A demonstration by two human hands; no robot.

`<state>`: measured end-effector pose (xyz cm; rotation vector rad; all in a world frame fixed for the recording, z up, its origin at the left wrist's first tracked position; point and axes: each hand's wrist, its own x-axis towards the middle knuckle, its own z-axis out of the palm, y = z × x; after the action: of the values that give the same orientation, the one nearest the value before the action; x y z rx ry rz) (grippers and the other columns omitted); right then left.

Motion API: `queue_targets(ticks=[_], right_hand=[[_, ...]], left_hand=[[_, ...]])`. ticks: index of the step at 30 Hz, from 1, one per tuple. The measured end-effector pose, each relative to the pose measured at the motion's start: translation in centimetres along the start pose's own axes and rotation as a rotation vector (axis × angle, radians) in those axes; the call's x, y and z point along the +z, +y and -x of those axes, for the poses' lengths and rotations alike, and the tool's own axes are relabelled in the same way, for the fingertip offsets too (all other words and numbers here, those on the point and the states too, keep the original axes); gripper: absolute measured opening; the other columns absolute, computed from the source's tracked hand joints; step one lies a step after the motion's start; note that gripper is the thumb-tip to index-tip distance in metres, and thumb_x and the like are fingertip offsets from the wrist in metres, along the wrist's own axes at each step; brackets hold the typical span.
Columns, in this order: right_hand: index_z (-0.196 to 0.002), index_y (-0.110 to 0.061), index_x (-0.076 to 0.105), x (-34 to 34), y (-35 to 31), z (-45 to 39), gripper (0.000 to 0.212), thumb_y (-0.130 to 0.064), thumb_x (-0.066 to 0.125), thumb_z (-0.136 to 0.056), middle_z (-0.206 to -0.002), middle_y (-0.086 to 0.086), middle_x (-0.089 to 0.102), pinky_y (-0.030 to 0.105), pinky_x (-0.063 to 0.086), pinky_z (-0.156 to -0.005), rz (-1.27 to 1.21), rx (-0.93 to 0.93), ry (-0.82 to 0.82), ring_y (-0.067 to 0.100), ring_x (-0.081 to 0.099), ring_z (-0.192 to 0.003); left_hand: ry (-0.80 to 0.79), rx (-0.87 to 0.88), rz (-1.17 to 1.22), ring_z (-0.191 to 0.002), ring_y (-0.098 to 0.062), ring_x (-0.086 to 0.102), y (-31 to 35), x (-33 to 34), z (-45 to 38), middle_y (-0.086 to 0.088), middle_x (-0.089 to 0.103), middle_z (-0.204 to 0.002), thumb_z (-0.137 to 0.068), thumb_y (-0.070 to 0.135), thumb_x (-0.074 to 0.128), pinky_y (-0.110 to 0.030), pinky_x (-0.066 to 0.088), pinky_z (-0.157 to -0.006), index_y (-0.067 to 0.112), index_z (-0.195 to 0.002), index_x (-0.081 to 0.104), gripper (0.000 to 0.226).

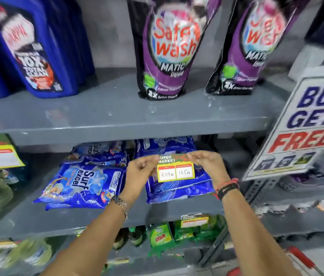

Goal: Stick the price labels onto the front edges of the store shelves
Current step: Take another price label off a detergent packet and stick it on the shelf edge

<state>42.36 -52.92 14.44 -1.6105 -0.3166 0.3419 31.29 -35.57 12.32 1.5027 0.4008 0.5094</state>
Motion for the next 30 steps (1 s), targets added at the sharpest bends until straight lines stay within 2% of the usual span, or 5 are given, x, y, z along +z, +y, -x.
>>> queue_targets(ticks=[8, 12, 17, 24, 30], right_hand=[[-0.078, -0.007, 0.072, -4.1, -10.0, 5.6, 0.008, -0.002, 0.07, -0.073, -0.063, -0.01, 0.072, 0.007, 0.05, -0.065, 0.109, -0.236, -0.102, -0.003, 0.063, -0.065], [-0.069, -0.017, 0.071, -4.4, -12.1, 6.6, 0.014, -0.003, 0.072, -0.073, -0.056, -0.012, 0.071, 0.009, 0.049, -0.06, 0.204, -0.226, -0.134, -0.001, 0.062, -0.059], [-0.075, -0.016, 0.072, -5.1, -13.2, 7.9, 0.006, -0.018, 0.076, -0.071, -0.058, -0.01, 0.07, 0.014, 0.045, -0.053, 0.151, -0.276, -0.012, 0.003, 0.06, -0.057], [-0.078, -0.016, 0.07, -5.2, -14.8, 8.8, 0.003, -0.017, 0.072, -0.076, -0.075, -0.002, 0.071, 0.016, 0.05, -0.057, 0.134, -0.292, -0.004, 0.003, 0.062, -0.065], [-0.075, -0.019, 0.07, -5.6, -15.1, 8.6, 0.005, -0.016, 0.073, -0.075, -0.079, 0.004, 0.072, 0.015, 0.054, -0.06, 0.124, -0.33, 0.033, 0.011, 0.065, -0.075]], left_hand=[[-0.049, 0.313, -0.078, -0.065, -0.014, 0.067, 8.6, 0.5, 4.6, -0.011, 0.076, -0.077, -0.08, 0.014, 0.071, -0.031, 0.058, -0.064, 0.025, -0.082, 0.076, 0.012], [-0.039, 0.386, -0.102, -0.059, -0.003, 0.062, 12.2, 0.7, 5.0, 0.003, 0.074, -0.067, -0.076, 0.026, 0.075, -0.021, 0.054, -0.06, 0.022, -0.082, 0.077, 0.007], [-0.062, 0.424, -0.144, -0.046, 0.003, 0.056, 14.4, 1.5, 5.7, 0.008, 0.069, -0.062, -0.081, 0.022, 0.072, -0.013, 0.047, -0.051, 0.014, -0.088, 0.076, 0.012], [-0.058, 0.432, -0.1, -0.074, -0.016, 0.073, 15.4, 1.9, 5.7, -0.003, 0.077, -0.082, -0.081, 0.024, 0.071, -0.024, 0.059, -0.062, 0.02, -0.09, 0.074, 0.01], [-0.026, 0.487, -0.221, -0.075, -0.011, 0.072, 16.0, 2.1, 5.6, 0.003, 0.076, -0.081, -0.081, 0.028, 0.071, -0.024, 0.059, -0.067, 0.023, -0.09, 0.075, 0.011]])
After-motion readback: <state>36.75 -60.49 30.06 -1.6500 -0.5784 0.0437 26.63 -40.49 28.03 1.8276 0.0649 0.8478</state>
